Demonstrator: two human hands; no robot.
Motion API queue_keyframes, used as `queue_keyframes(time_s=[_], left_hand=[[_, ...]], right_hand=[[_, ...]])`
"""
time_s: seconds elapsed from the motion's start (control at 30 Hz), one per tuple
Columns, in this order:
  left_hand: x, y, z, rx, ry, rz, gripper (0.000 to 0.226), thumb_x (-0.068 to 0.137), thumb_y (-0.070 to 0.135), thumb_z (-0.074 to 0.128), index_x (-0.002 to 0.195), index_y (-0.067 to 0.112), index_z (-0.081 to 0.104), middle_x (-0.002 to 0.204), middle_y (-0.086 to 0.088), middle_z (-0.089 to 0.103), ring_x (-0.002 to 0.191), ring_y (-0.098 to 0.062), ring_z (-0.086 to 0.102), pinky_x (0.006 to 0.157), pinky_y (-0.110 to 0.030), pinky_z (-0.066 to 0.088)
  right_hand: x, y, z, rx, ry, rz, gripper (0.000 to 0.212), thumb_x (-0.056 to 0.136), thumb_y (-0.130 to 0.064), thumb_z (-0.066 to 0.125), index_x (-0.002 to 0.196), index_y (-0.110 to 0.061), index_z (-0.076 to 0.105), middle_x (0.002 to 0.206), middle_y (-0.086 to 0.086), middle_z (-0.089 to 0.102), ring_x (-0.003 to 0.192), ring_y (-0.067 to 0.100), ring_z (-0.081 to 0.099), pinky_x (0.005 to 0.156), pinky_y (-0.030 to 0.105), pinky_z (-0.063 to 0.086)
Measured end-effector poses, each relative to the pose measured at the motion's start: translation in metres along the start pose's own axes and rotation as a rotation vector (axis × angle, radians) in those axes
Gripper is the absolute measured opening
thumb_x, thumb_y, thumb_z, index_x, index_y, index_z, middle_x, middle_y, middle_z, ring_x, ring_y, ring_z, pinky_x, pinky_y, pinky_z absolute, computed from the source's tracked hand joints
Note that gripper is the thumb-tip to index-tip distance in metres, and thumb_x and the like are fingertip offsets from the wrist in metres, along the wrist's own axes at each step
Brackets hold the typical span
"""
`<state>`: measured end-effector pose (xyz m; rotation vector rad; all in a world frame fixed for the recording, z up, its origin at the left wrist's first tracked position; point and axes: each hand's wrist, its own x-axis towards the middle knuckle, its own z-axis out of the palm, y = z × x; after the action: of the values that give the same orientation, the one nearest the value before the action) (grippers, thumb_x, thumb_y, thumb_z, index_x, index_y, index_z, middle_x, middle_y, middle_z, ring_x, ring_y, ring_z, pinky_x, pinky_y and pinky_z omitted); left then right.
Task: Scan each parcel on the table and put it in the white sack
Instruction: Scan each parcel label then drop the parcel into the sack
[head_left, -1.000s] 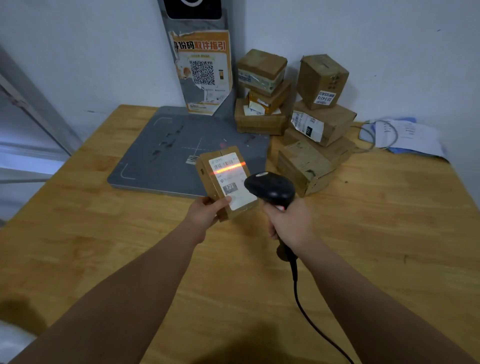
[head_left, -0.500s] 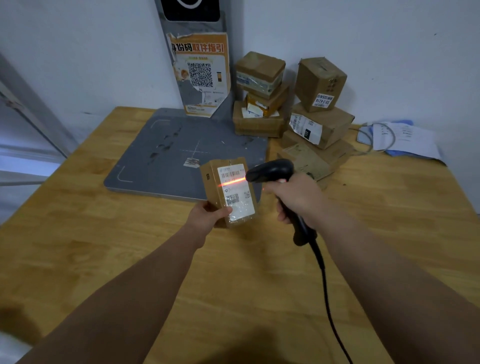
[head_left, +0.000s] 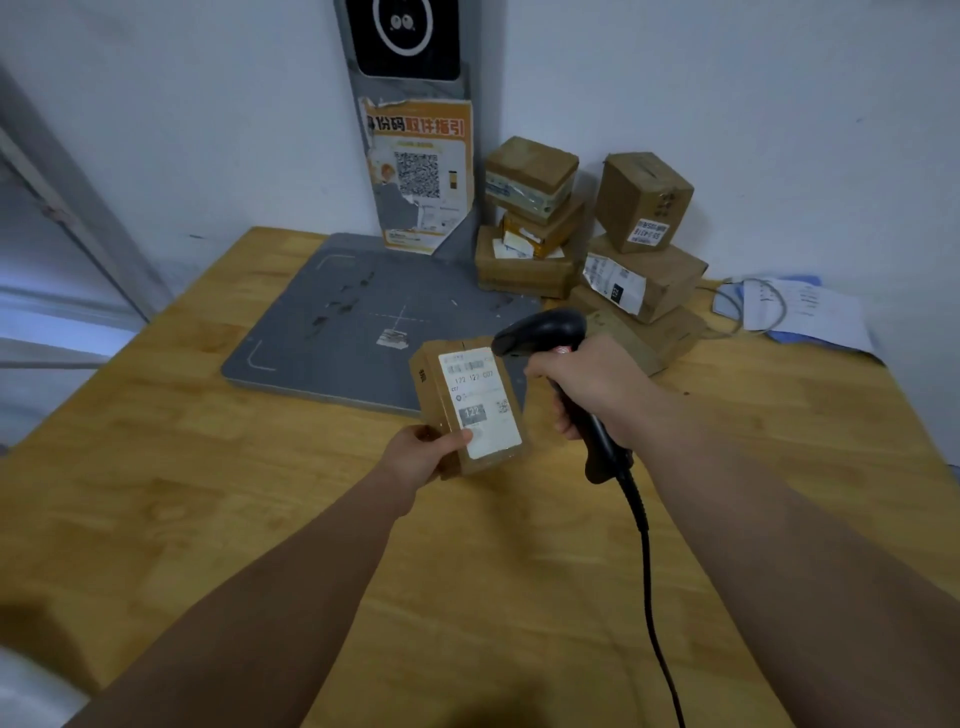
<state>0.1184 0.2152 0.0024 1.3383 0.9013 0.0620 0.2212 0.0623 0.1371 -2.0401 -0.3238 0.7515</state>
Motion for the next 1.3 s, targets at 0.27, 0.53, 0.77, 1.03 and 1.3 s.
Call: queue_keyframes(time_s=[0.27,0.53,0.77,1.03,1.3], left_hand=[[-0.068,-0.032,-0.058,-0.057,0.129,-0.014,0.050,0.082,0.040,0.073,0.120,0.010,0.060,0.109,0.000,0.071,0.101,-0.017,0.066,0.085,-0.030,0.053],[-0.174,-0.103,-0.170,-0.171,0.424,-0.027,0.043,0.091,0.035,0.061,0.124,0.008,0.055,0.106,-0.007,0.068,0.092,-0.021,0.066,0.068,-0.026,0.052],[-0.266,-0.169,-0.272,-0.183,0.583,-0.046,0.034,0.092,0.024,0.060,0.124,0.020,0.051,0.110,-0.003,0.064,0.090,-0.015,0.064,0.062,-0.022,0.051],[-0.305,-0.274,-0.359,0.811,0.430,-0.326,0.085,0.077,0.044,0.075,0.145,0.017,0.032,0.135,-0.005,0.035,0.125,-0.026,0.038,0.104,-0.044,0.042],[-0.287,-0.332,-0.349,1.183,0.015,-0.327,0.083,0.081,0.054,0.067,0.146,0.017,0.031,0.142,-0.009,0.035,0.128,-0.027,0.039,0.105,-0.039,0.038]], right_hand=[[-0.028,0.003,0.073,0.021,-0.228,-0.035,0.022,0.087,-0.024,0.065,0.089,-0.003,0.062,0.051,0.008,0.059,0.043,0.020,0.058,0.043,0.024,0.048],[-0.097,0.027,0.194,0.125,-0.548,-0.050,0.020,0.089,-0.020,0.068,0.076,-0.005,0.064,0.062,0.008,0.060,0.052,0.017,0.059,0.050,0.026,0.048],[-0.149,0.077,0.309,0.094,-0.545,-0.109,0.013,0.081,-0.014,0.078,0.087,-0.017,0.066,0.076,-0.003,0.065,0.074,0.012,0.061,0.059,0.016,0.045],[-0.188,0.177,0.404,-0.232,-0.462,-0.170,0.026,0.081,-0.022,0.076,0.101,-0.012,0.062,0.088,0.001,0.062,0.085,0.020,0.061,0.064,0.025,0.047],[-0.208,0.246,0.432,-0.441,-0.320,-0.097,0.068,0.075,-0.041,0.080,0.132,-0.014,0.054,0.150,0.014,0.038,0.134,0.031,0.035,0.084,0.025,0.030]])
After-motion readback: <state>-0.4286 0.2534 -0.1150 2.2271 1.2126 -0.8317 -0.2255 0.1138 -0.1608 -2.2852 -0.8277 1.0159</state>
